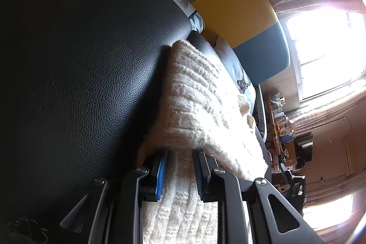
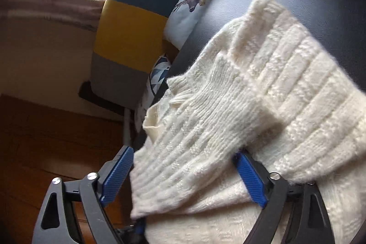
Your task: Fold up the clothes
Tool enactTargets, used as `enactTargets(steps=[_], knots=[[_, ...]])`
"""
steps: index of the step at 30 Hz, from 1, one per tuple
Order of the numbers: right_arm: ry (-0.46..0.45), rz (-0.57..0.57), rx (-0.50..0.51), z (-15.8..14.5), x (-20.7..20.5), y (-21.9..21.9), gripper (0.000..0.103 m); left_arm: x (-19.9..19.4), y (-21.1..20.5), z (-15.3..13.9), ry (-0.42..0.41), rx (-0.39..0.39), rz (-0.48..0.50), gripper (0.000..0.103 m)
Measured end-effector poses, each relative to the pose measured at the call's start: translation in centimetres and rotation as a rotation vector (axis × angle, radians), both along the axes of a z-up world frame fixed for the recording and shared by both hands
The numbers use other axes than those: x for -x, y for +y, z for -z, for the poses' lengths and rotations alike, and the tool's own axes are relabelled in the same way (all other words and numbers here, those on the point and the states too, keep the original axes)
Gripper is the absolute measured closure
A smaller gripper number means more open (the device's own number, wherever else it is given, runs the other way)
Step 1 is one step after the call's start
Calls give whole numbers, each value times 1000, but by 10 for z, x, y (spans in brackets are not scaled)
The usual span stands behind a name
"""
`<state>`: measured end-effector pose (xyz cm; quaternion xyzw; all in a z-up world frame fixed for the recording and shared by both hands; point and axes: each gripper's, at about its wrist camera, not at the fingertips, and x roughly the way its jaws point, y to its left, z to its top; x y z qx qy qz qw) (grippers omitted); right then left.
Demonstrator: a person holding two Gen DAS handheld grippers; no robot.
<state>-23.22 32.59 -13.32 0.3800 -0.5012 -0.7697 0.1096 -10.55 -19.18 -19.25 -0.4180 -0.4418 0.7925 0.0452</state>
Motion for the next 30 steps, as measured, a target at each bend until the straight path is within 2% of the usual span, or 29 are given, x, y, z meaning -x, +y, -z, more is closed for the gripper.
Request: enactTargets(steps=[2, 4, 5, 6, 7, 10, 13, 20, 21, 24, 29, 30], knots=[[14, -17, -12, -1, 0, -4, 5, 0, -1, 1, 0, 5, 1, 82], [8, -23, -5, -1, 0, -2, 13, 0, 0, 0, 0, 17, 3, 82], [-15, -10, -23, -1, 1, -1, 37, 0, 1, 0, 0, 26, 5, 82], [-42, 7, -48, -2, 2, 1, 83, -1, 1, -1, 0, 33, 5, 82], [-56, 15, -71, -2, 3, 2, 95, -1, 2, -3, -3, 44, 5, 82], [-55, 12, -176, -13, 6, 1, 95, 4, 8, -8, -11, 85, 7, 82], [40, -12, -295, -49, 2, 3, 95, 5, 14, -16, -14, 144, 12, 82], [-50, -1, -430, -37, -25, 30, 95, 2, 25, -24, 13, 234, 48, 81], [-77, 3, -393, -24, -29, 35, 93, 1, 25, -24, 14, 237, 54, 81], [-24, 56, -62, 8, -42, 55, 92, 2, 24, -26, 11, 228, 61, 81], [25, 26, 47, 11, -30, 45, 87, 8, 28, -29, 1, 221, 56, 81], [11, 25, 39, 10, -25, 42, 85, 7, 28, -30, 2, 223, 54, 81]])
